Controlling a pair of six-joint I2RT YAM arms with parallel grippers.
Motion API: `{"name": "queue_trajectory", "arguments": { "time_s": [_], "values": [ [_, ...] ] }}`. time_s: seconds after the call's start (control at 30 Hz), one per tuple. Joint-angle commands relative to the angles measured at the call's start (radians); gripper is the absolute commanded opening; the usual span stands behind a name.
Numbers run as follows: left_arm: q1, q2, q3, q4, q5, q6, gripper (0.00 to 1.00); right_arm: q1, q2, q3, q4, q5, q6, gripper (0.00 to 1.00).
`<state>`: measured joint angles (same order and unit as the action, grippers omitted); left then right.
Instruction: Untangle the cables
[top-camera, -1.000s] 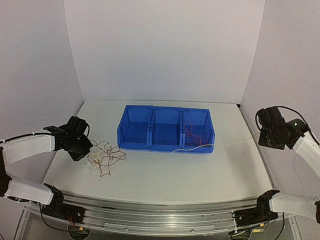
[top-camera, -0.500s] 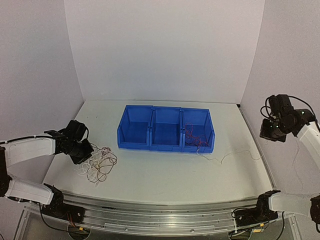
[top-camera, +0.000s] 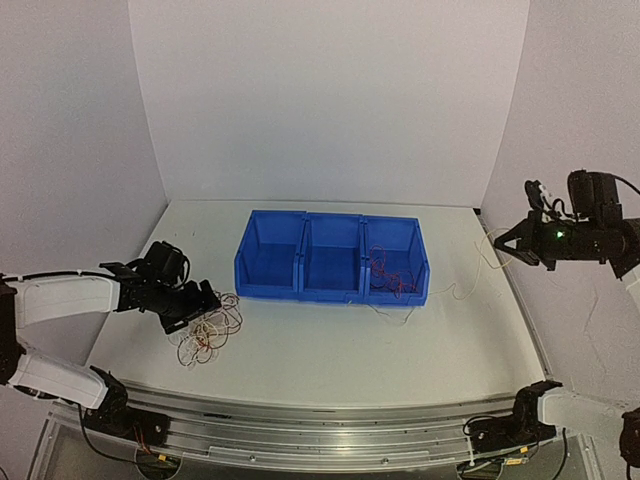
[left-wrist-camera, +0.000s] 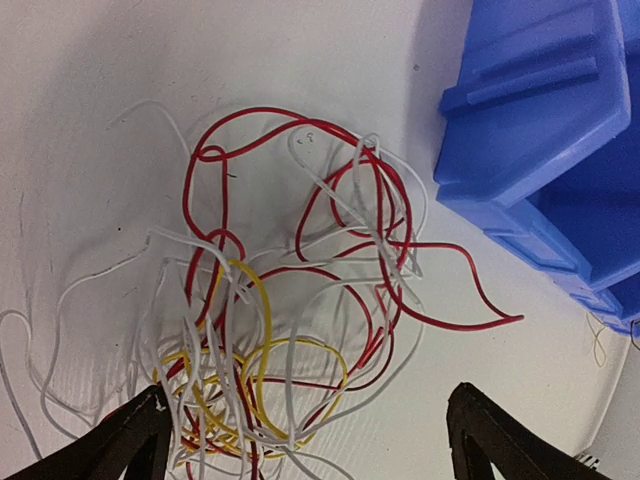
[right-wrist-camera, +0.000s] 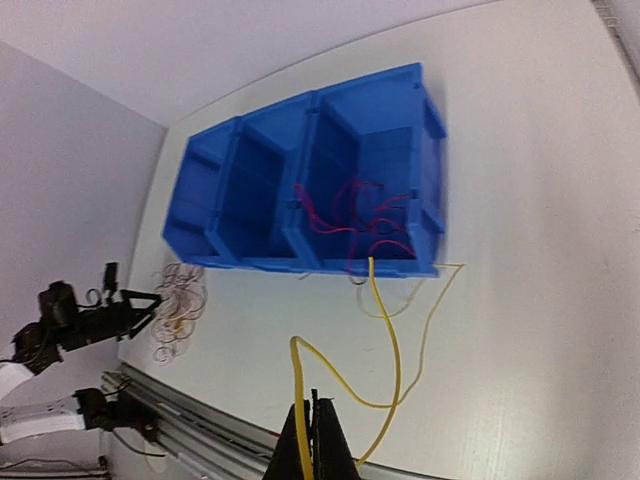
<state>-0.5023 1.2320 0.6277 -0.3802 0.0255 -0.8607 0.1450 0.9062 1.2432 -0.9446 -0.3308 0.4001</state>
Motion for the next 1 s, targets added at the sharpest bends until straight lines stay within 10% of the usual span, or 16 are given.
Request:
{"name": "queue_trajectory", "arguments": {
  "time_s": [0.0,0.57,0.97],
  "values": [
    [-0.029,-0.052,0.080,-0.042,-0.048,0.035,1.00,0.002,0.029,0.094,0.084,-0.313,0.071,0.00],
    [-0.033,-0.063,0.204,-0.087,-0.119,0.086,1.00,0.018,0.180,0.363,0.373,-0.602,0.338,0.00],
    [-0.034,-0.065,0.211,-0.043,-0.080,0.143,1.00,0.309,0.513,0.686,0.396,-0.278,0.238,0.00]
  ]
}}
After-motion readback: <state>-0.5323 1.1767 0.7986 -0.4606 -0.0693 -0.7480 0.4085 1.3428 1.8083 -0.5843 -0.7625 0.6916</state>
